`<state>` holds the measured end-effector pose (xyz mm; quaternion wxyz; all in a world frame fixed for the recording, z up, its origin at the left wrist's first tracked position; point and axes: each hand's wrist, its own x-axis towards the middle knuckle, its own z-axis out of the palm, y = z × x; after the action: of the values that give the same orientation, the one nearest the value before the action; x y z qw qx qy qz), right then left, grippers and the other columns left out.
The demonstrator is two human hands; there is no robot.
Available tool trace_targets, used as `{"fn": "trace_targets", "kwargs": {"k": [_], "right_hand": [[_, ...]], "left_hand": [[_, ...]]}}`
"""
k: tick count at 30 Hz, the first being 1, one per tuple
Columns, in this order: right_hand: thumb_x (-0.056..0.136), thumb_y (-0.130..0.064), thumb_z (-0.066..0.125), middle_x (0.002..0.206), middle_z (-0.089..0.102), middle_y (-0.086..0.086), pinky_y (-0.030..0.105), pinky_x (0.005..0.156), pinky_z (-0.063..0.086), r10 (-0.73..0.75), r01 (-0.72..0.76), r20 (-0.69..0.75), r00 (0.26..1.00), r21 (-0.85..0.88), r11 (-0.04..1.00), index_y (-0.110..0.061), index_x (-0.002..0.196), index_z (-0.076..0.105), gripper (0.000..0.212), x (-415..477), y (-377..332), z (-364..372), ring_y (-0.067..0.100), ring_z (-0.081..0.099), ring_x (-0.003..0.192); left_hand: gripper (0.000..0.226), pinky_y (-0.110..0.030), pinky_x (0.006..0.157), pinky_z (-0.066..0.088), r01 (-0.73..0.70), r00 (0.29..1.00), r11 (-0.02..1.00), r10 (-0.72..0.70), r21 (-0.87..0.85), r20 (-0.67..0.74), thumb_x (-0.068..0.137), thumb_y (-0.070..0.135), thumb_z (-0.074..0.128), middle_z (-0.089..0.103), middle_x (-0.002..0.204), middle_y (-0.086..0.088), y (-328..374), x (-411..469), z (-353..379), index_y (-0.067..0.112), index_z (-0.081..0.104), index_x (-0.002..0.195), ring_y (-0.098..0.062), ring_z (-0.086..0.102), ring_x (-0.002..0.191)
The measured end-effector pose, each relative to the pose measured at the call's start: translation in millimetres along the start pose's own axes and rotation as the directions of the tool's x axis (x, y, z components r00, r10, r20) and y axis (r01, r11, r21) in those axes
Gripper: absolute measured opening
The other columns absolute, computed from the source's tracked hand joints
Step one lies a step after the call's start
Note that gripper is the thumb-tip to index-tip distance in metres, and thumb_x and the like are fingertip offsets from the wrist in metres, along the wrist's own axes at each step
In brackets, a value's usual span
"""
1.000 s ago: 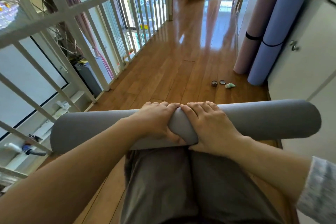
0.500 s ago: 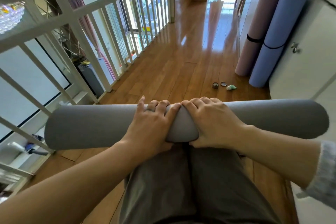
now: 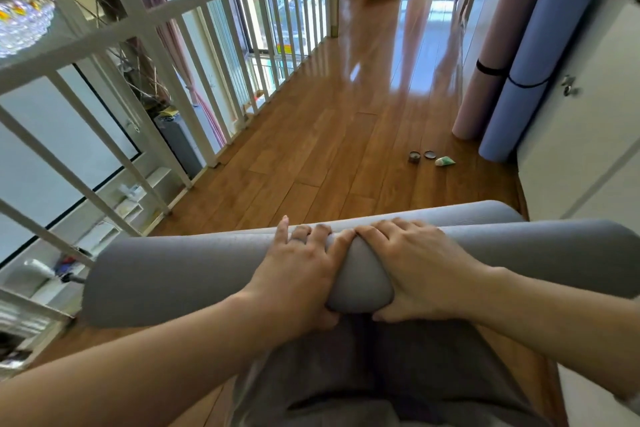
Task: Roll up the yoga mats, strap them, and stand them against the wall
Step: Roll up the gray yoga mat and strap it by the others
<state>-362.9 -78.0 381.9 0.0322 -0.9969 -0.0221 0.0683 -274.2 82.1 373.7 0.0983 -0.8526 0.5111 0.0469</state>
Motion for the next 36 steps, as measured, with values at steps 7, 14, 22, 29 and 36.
{"fn": "trace_targets", "kwargs": {"k": [7, 14, 22, 29, 36], "right_hand": [[0.079, -0.062, 0.062, 0.158, 0.011, 0.01, 0.049, 0.118, 0.015, 0.017, -0.017, -0.005, 1.0, -0.151, 0.988, -0.012, 0.152, -0.005, 0.111, 7, -15, 6, 0.03, 0.018, 0.143], [0.064, -0.067, 0.071, 0.139, 0.043, -0.001, 0.039, 0.106, 0.036, -0.002, 0.002, 0.004, 1.0, 0.018, 1.0, -0.02, 0.147, 0.023, 0.106, 39, 13, -11, 0.019, 0.044, 0.123], [0.071, -0.065, 0.068, 0.155, 0.018, 0.008, 0.051, 0.116, 0.018, 0.04, -0.051, -0.063, 0.997, -0.19, 0.98, -0.014, 0.151, -0.002, 0.118, 38, 1, 4, 0.028, 0.022, 0.141], [0.059, -0.064, 0.077, 0.136, 0.045, 0.0, 0.042, 0.102, 0.038, 0.064, -0.064, -0.004, 0.998, 0.016, 0.998, -0.019, 0.146, 0.026, 0.11, 69, 26, -14, 0.02, 0.044, 0.122], [0.06, -0.068, 0.075, 0.153, 0.026, 0.007, 0.058, 0.113, 0.017, 0.112, -0.108, 0.027, 0.993, -0.125, 0.986, -0.018, 0.152, 0.003, 0.127, 74, 23, -10, 0.028, 0.023, 0.141]], "left_hand": [[0.104, -0.037, 0.109, 0.031, -0.013, 0.979, 0.977, 0.056, -0.211, 0.198, 0.065, 0.069, 0.069, 0.04, 0.137, 0.006, -34, 37, -20, 0.032, 0.017, 0.147, -0.018, 0.04, 0.125], [0.112, -0.058, 0.115, 0.004, 0.042, 0.992, 0.999, -0.044, 0.026, 0.115, 0.073, 0.072, 0.059, 0.022, 0.155, -0.002, -23, 33, -17, 0.022, -0.004, 0.152, -0.026, 0.022, 0.142], [0.106, -0.052, 0.114, 0.021, 0.057, 0.983, 0.983, -0.024, -0.176, 0.185, 0.065, 0.072, 0.067, 0.042, 0.139, 0.002, -46, 63, -26, 0.028, 0.018, 0.148, -0.022, 0.038, 0.13], [0.113, -0.06, 0.113, 0.006, 0.108, 0.99, 0.994, -0.108, -0.002, 0.095, 0.07, 0.074, 0.06, 0.027, 0.152, -0.004, -40, 65, -23, 0.023, 0.002, 0.152, -0.028, 0.026, 0.14], [0.111, -0.058, 0.114, 0.01, 0.108, 0.993, 0.994, -0.108, -0.017, -0.048, 0.068, 0.067, 0.067, 0.035, 0.146, -0.004, -46, 66, -9, 0.022, 0.009, 0.151, -0.028, 0.034, 0.135]]}}
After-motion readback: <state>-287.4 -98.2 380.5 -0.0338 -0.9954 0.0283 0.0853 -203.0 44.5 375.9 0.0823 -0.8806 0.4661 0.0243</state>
